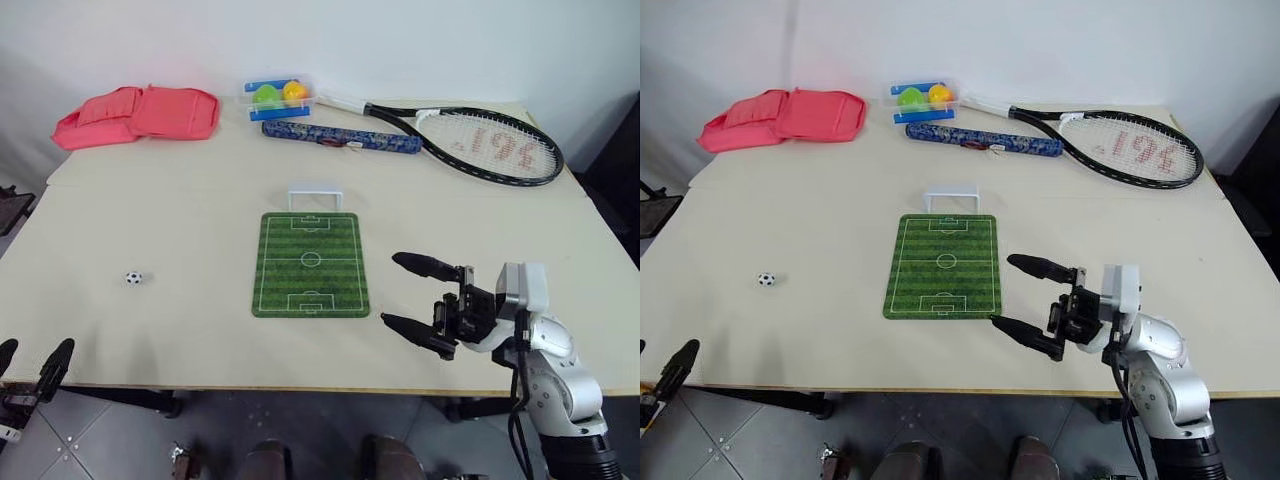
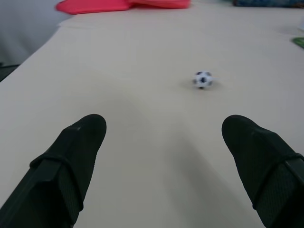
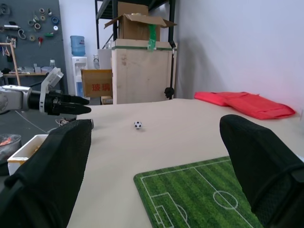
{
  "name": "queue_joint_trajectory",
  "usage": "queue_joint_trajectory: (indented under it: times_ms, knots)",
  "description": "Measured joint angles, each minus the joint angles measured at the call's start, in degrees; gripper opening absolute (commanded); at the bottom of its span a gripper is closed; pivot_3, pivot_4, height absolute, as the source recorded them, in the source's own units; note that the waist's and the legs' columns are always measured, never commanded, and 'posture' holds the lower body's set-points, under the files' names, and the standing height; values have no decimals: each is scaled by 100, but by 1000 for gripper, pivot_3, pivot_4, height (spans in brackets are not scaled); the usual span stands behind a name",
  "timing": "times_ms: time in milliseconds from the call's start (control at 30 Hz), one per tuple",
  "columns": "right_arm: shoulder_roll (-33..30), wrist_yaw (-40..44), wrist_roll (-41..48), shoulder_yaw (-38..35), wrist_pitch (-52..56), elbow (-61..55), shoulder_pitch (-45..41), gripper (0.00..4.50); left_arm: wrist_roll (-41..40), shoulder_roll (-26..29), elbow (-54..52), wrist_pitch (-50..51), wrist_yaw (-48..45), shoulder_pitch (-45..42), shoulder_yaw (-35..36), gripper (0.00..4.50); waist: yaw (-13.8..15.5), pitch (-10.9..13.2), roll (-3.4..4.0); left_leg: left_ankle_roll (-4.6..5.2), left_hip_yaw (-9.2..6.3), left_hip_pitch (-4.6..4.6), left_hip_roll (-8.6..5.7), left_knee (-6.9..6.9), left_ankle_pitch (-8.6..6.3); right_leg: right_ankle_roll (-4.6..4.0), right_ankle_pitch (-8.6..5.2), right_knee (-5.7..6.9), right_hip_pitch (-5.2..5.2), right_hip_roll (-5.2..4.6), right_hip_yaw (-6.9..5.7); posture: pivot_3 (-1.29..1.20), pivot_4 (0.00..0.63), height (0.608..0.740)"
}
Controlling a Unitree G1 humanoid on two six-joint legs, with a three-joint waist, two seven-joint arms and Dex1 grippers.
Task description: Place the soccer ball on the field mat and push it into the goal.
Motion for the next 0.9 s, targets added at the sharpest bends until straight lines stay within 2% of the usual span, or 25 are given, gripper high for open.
queue_joint_trajectory:
  times_ms: [167,333,500,733,833,900]
  knots:
    - [-1,261,-324,-18,-475,407,100,4500,-123,282,-130,589,174,-593,-389,4453,88,-3,-5,0,13,0,2,4,0,-2,2,16,-15,3,15,0,150,740]
    - [-14,337,-584,-56,-811,733,176,4500,350,882,120,671,493,-1720,-970,4453,20,-5,-6,0,48,10,2,-2,-2,-2,4,19,-27,8,46,0,150,740]
    - [-11,398,-612,-172,-1002,894,456,4500,976,1167,1449,750,506,-3063,-1884,4453,-19,-5,-6,-3,54,13,8,-11,-2,-2,4,18,-32,19,49,0,150,740]
    - [27,344,-638,-132,-1043,825,617,4500,1436,1348,2491,641,356,-3475,-2337,4453,-145,-5,-7,-3,73,19,11,-14,-7,0,5,18,-39,20,66,0,150,740]
    - [36,230,-652,-124,-1045,759,693,4500,1524,1354,2675,512,364,-3550,-2371,3870,-105,-5,-7,-2,76,18,11,-7,-8,1,6,19,-38,20,72,0,150,740]
    - [35,120,-669,-123,-1033,594,753,4500,1527,1354,2700,514,358,-3561,-2379,3237,-82,-5,-7,-2,76,20,12,-7,-8,1,6,22,-38,20,73,0,150,740]
